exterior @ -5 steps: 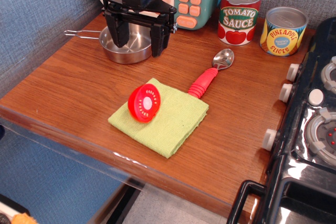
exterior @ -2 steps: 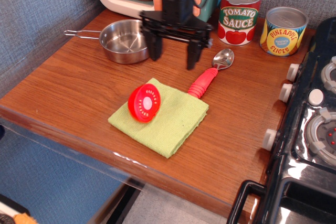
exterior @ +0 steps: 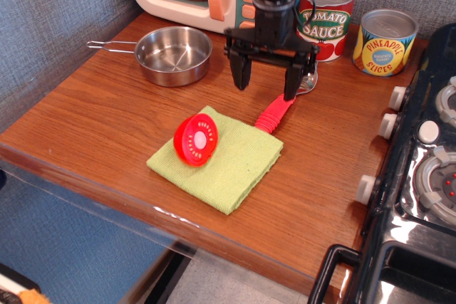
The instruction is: Place the spoon in front of the pot.
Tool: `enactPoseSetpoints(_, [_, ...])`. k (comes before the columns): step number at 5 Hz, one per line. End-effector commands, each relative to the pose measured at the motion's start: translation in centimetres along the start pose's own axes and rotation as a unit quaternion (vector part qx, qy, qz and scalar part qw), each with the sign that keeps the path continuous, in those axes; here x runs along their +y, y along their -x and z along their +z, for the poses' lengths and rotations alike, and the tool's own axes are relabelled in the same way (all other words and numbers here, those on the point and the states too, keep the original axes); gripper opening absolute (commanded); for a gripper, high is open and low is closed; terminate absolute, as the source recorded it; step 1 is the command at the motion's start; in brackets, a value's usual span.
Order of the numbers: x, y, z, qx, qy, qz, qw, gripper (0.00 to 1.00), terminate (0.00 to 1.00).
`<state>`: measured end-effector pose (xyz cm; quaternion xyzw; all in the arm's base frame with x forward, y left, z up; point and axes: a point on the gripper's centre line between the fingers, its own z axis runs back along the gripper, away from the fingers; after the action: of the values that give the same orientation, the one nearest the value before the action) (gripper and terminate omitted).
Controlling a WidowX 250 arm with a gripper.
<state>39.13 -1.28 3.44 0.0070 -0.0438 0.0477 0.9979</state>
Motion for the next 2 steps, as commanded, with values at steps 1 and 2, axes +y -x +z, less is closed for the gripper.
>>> enactPoseSetpoints(1, [-1.36, -1.37, 0.65, -0.048, 0.01, -0.015, 0.9987, 1.0, 0.0])
enactPoseSetpoints(2, [-2.33, -0.96, -0.02, -0.045, 0.012, -0.022, 0.9987, 1.0, 0.0])
